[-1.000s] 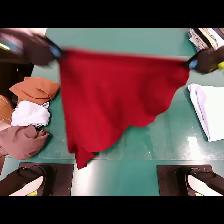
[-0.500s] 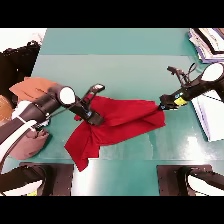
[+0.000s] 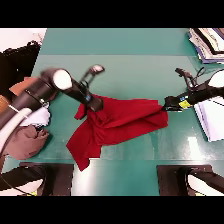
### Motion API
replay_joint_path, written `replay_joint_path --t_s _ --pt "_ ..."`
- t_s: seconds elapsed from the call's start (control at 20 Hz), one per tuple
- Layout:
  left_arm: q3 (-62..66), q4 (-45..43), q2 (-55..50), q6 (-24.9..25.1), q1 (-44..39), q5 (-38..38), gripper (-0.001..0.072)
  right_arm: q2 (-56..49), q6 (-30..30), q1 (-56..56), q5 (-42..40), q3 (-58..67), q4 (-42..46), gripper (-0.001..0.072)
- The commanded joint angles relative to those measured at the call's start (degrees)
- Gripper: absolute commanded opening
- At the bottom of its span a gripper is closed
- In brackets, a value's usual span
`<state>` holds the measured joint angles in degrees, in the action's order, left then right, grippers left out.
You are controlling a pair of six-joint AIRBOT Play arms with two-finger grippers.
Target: Fold the shirts.
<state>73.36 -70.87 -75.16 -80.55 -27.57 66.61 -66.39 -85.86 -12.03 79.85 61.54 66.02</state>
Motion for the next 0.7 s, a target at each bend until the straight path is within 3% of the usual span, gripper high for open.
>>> replay_joint_path --t_s 0.0,0.2,0.45,0.65 --pt "6.4 -2.2 0.0 -0.1 8.6 2.1 0.0522 2.6 0.0 2.4 -0.4 -0.2 0.0 0.0015" --pt "0.0 -0.6 -1.0 -0.2 16.4 2.0 0.0522 3.4 0.0 4.3 -0.4 -0.2 0.0 0.0014" --pt "-17.2 5.4 -1.0 3.9 16.4 -9.9 0.0522 3.4 0.0 4.3 -3.0 -0.2 -0.4 0.0015" --pt "-22.0 6.4 -1.0 4.1 16.4 -15.6 0.0522 3.4 0.0 4.3 -3.2 -0.2 -0.5 0.0014"
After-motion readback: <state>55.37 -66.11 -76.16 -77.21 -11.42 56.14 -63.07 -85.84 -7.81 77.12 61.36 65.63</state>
